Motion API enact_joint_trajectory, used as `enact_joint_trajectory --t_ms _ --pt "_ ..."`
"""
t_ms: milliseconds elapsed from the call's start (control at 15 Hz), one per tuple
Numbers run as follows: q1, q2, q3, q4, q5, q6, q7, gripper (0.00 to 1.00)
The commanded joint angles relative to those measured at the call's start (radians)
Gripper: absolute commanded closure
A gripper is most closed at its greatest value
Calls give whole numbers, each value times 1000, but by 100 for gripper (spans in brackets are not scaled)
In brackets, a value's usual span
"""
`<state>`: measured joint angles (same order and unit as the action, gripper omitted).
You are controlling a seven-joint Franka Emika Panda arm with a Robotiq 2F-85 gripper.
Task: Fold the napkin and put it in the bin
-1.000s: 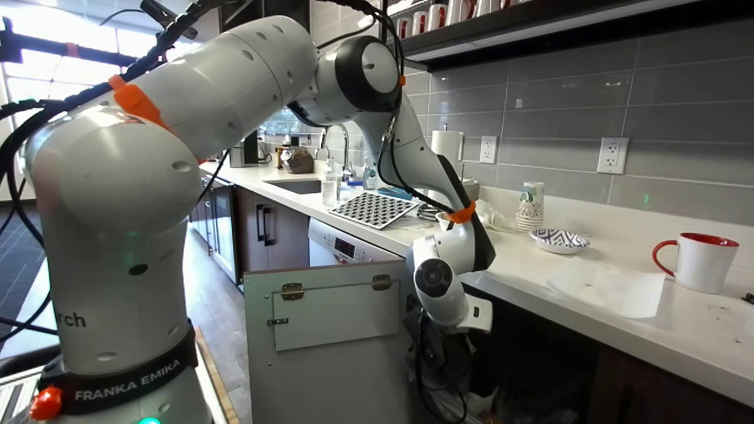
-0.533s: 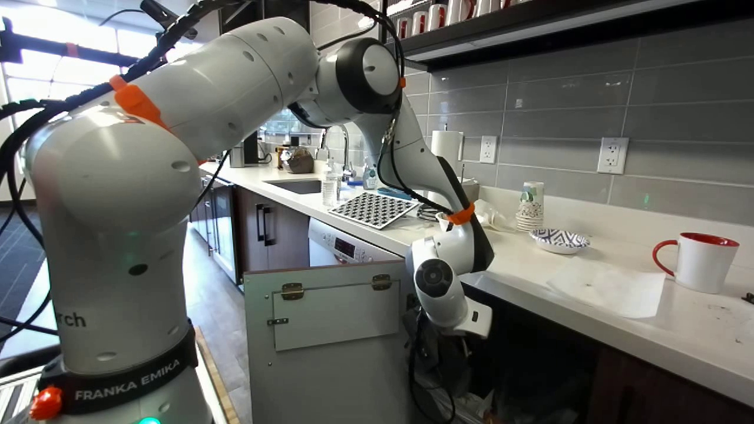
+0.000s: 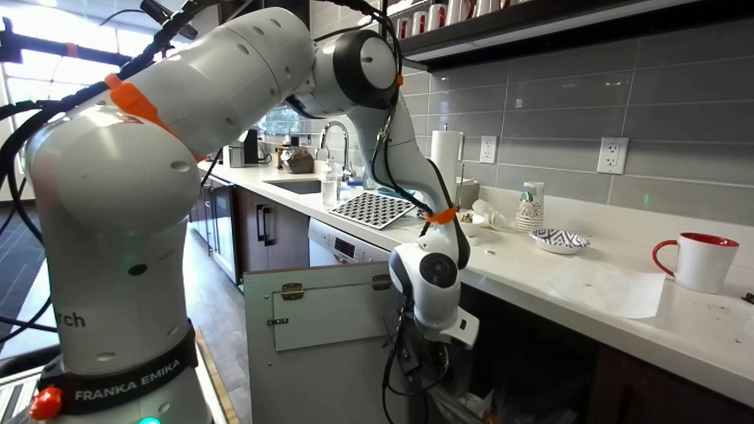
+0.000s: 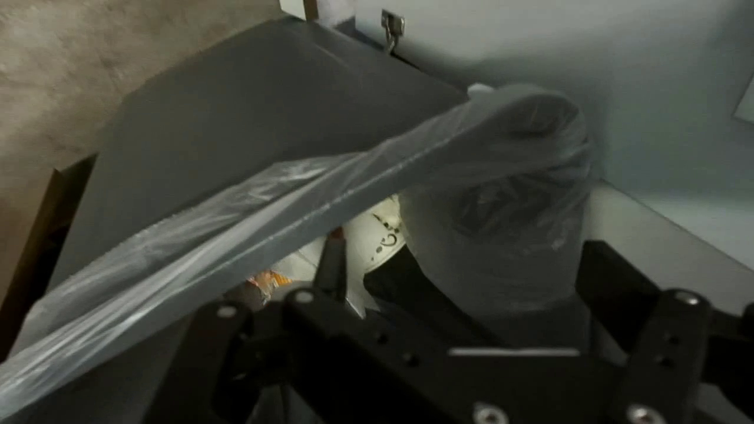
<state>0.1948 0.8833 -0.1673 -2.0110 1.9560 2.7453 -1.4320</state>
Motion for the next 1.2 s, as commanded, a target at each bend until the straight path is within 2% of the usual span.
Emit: enact_joint_trajectory --t_ms 0,133,333,600,933,1133 --pt "14 -106 10 -146 -242 45 174 0" --pt "21 -162 9 -227 -408 40 283 0" --pt "121 -251 -79 -359 -652 -28 454 0" --pt "243 -379 -195 -470 -966 -72 669 0" --pt "419 -536 -386 -538 -1334 -199 900 0" --pt "486 -627 -467 -547 -1499 -300 988 0"
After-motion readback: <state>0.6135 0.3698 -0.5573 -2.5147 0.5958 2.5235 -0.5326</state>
